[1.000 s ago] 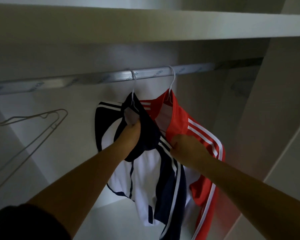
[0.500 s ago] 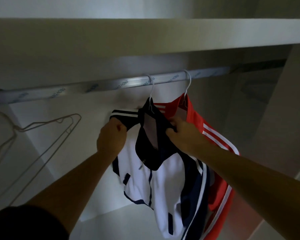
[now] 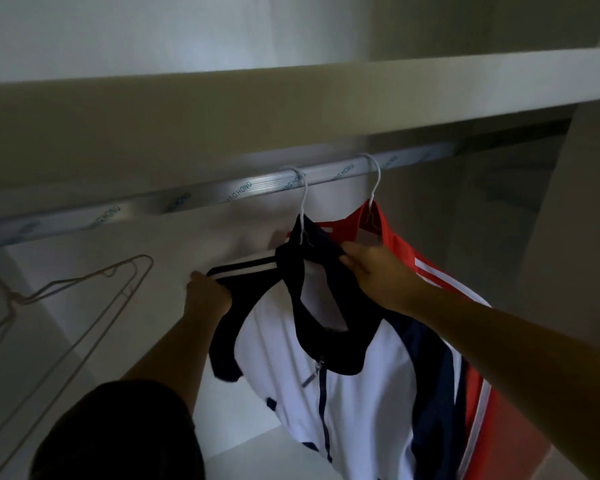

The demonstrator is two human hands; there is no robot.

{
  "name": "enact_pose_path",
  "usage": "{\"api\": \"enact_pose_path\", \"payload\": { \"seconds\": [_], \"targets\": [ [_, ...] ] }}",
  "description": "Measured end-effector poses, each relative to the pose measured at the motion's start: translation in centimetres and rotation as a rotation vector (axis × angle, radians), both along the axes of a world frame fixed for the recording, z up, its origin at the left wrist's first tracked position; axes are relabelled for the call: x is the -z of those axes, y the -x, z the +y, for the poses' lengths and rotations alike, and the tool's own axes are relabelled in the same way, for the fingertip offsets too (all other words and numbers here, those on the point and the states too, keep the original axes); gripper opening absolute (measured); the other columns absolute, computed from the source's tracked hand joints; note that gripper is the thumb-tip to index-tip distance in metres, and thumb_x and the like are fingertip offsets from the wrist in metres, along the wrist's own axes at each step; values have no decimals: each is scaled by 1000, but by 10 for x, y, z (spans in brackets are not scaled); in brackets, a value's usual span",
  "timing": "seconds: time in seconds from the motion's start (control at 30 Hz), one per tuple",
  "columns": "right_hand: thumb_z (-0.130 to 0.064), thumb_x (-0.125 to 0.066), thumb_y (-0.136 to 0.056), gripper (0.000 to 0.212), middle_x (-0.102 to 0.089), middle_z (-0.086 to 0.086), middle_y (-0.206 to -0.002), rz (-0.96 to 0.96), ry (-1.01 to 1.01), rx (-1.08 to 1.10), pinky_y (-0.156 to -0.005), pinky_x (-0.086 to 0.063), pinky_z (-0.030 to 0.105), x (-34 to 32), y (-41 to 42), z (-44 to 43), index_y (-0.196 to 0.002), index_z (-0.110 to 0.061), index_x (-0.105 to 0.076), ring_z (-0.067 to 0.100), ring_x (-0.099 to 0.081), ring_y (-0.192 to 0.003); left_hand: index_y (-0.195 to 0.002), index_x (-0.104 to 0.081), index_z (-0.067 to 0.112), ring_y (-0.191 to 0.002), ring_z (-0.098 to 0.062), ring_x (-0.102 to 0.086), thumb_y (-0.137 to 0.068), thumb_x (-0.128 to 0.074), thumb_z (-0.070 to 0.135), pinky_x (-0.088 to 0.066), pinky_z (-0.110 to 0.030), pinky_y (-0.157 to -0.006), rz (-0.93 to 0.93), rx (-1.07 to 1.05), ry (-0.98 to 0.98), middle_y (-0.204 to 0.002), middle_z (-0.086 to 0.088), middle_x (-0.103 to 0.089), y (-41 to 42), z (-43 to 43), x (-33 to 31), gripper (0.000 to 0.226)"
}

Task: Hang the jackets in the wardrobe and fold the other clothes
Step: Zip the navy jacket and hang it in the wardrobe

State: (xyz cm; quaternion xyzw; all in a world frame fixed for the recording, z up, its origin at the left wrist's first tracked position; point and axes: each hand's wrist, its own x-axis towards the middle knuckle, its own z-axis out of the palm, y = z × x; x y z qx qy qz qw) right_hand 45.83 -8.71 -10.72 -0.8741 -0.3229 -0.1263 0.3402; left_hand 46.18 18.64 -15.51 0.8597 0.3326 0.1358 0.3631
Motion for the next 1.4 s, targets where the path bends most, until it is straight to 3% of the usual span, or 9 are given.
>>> {"api": "enact_pose_path", "payload": {
  "seconds": [0.07,0.17,0.53,0.7,0.83,0.93,1.07,1.23,1.4],
  "targets": [
    [-7,-43,-99,18,-48,-18,-69,3,4,-10,-64,-33,15,-1,-2,-2,-89,-10,-58,5,-50,-67,-104,-57,-6,-112,-37,-54,-95,-43,1,-44,-36,-83,39,-7,-153,-121,-26,-55,1,13,3,18],
    [-10,-43,-99,19,-52,-12,-72,8,24,-22,-65,-37,15,-2,-3,-2,-87,-17,-55,6,-52,-67,-74,-58,-4,-86,-38,-62,-90,-52,1,-40,-32,-58,49,17,-358,-94,-27,-64,10,32,7,17],
    [-9,-41,-100,22,-49,-13,-70,21,39,19,-63,-37,12,-3,5,7,-83,-20,-51,4,-50,-67,-97,-58,17,-85,-8,-64,-93,-47,11,-37,-18,-60,243,245,-848,-102,5,-64,50,27,21,14],
    [-18,-38,-102,24,-50,-5,-70,3,135,76,-61,-37,17,-11,16,-3,-93,-6,-57,3,-46,-62,-104,-55,12,-89,-18,-63,-95,-45,15,-38,-23,-61,282,156,-754,-105,-5,-64,40,6,2,14],
    [-19,-36,-103,30,-62,15,-85,-3,148,88,-63,-37,20,-2,29,-8,-108,2,-57,9,-50,-62,-95,-53,9,-85,-30,-63,-97,-42,30,-44,-32,-68,-107,312,-319,-87,-10,-62,39,-34,-15,24],
    [-27,-36,-103,29,-57,4,-73,107,204,98,-64,-43,30,6,34,-13,-103,-6,-57,16,-53,-63,-91,-52,21,-84,-21,-64,-94,-46,45,-47,-30,-69,-381,494,92,-81,4,-61,42,-70,-37,25],
    [-24,-42,-101,28,-43,-6,-58,165,243,133,-47,-29,14,13,36,-20,-74,-16,-46,4,-41,-50,-117,-50,22,-81,-17,-62,-91,-56,28,-50,-30,-63,-338,555,-287,-89,4,-63,37,-86,-51,28],
    [-12,-45,-99,17,-35,-10,-59,95,341,170,-51,-31,15,17,42,-16,-85,-8,-55,6,-37,-52,-93,-61,7,-83,-36,-62,-90,-48,12,-39,-31,-61,-242,167,-615,-92,-18,-65,19,-55,-68,14],
    [-20,-39,-100,20,-61,7,-89,64,382,176,-68,-43,29,17,48,-13,-108,-8,-54,17,-52,-73,-104,-54,13,-87,-29,-62,-84,-61,38,-44,-31,-65,-110,412,-536,-96,-7,-61,13,-75,-60,33]
  ]
}}
